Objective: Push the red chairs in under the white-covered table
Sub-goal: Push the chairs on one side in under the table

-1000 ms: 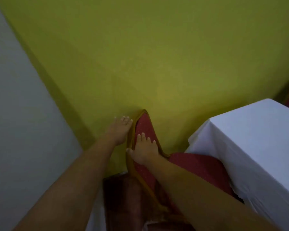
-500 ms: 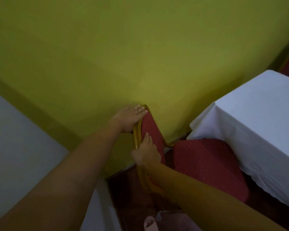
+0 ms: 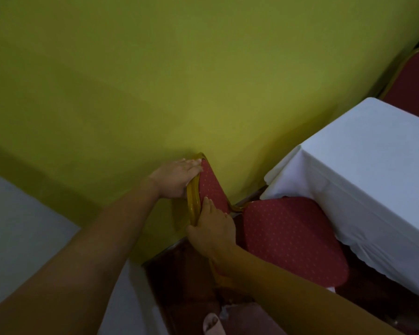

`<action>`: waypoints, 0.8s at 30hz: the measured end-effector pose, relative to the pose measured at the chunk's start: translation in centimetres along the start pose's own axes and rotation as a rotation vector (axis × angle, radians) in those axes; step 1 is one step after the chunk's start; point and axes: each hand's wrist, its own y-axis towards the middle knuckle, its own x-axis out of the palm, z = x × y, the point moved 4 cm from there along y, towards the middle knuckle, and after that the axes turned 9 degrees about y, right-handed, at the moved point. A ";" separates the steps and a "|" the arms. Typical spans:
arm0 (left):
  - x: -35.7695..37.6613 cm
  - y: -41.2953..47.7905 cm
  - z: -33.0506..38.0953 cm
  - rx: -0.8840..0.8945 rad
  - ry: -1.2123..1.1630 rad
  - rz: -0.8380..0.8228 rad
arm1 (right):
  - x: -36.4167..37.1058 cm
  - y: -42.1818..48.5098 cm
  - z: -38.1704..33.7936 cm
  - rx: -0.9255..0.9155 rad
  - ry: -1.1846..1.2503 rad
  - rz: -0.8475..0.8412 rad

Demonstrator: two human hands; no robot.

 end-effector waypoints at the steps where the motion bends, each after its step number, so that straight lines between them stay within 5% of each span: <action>1: 0.0 -0.2 0.2 -0.007 0.001 0.009 | -0.1 -0.3 0.0 -0.031 -0.027 0.017; 24: -0.5 -6.2 12.5 -0.210 -0.150 0.122 | 0.7 -15.9 10.3 -0.296 -0.175 0.030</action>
